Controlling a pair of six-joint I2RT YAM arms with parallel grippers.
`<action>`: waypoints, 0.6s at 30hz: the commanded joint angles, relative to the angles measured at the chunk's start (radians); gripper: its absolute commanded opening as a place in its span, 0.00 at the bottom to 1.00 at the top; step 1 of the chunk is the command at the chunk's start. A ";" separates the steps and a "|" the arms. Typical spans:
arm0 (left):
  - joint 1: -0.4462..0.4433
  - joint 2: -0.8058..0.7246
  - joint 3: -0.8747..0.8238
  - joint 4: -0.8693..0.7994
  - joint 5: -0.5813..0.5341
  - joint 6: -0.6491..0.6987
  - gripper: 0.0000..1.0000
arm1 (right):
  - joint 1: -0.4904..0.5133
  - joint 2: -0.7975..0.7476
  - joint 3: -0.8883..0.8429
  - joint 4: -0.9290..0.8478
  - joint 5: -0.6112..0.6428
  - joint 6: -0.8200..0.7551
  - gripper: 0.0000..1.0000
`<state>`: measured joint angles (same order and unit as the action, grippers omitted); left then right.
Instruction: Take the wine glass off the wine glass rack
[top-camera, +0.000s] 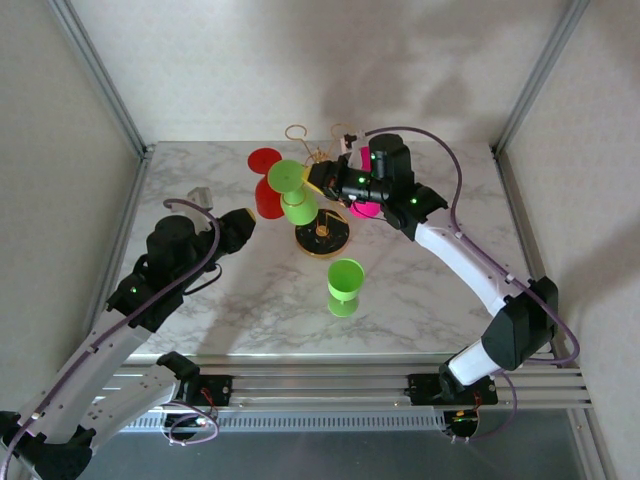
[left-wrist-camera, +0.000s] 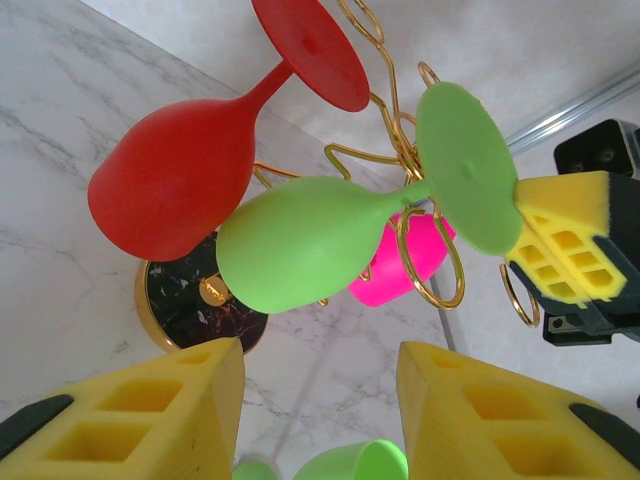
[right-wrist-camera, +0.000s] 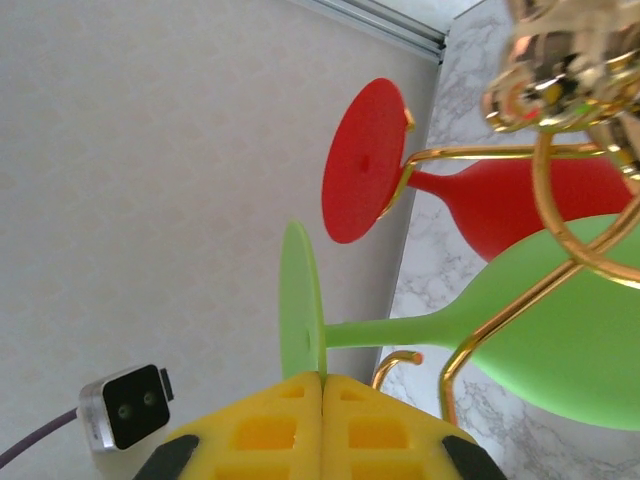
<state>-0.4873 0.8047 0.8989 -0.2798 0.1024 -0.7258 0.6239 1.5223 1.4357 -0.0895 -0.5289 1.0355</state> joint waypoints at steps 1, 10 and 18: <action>0.009 -0.024 -0.014 0.028 -0.032 -0.010 0.44 | 0.014 -0.012 0.049 -0.007 -0.034 -0.025 0.00; 0.008 -0.043 -0.002 -0.027 -0.075 -0.022 0.44 | 0.034 0.019 0.090 -0.023 -0.052 -0.035 0.00; 0.009 -0.078 0.015 -0.102 -0.131 -0.036 0.47 | 0.057 0.038 0.110 -0.047 -0.066 -0.049 0.00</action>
<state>-0.4870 0.7475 0.8936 -0.3443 0.0128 -0.7467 0.6701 1.5494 1.5108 -0.1322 -0.5716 1.0084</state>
